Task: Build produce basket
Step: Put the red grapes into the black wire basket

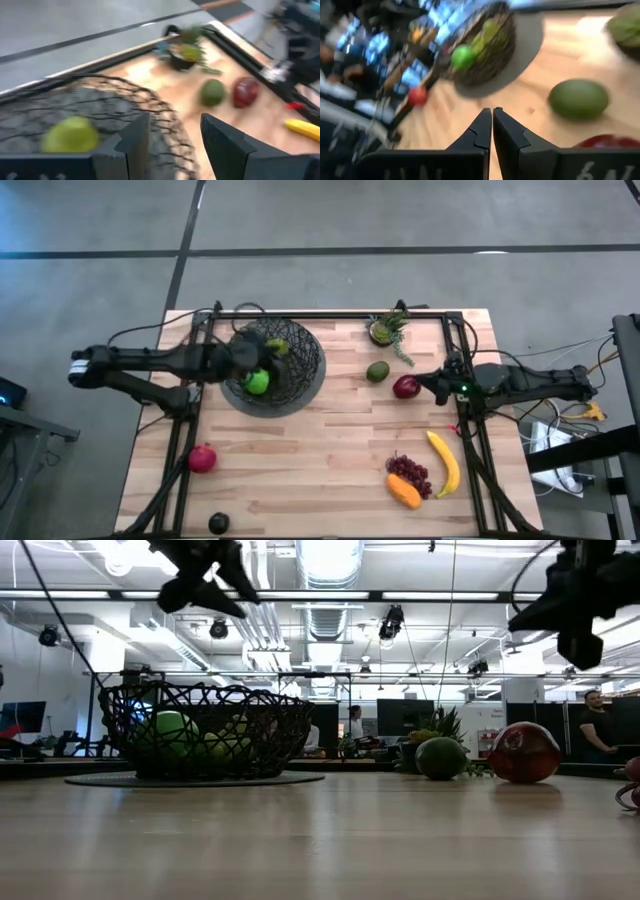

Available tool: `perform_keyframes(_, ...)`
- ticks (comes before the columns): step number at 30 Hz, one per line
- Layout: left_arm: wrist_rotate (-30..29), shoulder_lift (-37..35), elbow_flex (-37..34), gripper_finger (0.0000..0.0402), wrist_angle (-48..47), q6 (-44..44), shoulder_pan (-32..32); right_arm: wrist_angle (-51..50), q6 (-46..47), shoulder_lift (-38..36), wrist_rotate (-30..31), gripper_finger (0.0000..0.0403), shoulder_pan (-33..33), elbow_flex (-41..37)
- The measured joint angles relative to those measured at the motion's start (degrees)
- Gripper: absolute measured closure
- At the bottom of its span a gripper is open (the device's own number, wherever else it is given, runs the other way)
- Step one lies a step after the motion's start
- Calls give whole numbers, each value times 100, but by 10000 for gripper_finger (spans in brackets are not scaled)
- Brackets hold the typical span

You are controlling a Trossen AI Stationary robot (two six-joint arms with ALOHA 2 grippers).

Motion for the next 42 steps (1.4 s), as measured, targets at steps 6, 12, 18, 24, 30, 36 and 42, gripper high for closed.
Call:
perform_keyframes(6,9,778,81,243,537,-536,-559,-164,-181,1132,-1209,394,0,621)
perform_keyframes(12,105,1251,188,243,527,-775,-1022,-231,-90,2141,-2661,394,2,990)
perform_keyframes(18,290,1381,184,243,526,-1308,-1259,-306,182,3080,-3787,366,154,996)
perform_keyframes(24,541,1378,140,243,435,-1350,-1294,-269,663,4130,-4124,299,481,960)
perform_keyframes(30,931,1359,118,243,255,-1345,-1290,35,1428,4992,-4195,261,763,960)
perform_keyframes(36,1439,1288,98,243,195,-1189,-1305,1063,2257,5532,-4351,269,951,964)
perform_keyframes(42,1489,1175,94,243,185,-588,-1305,1465,2708,5952,-4333,292,1003,966)
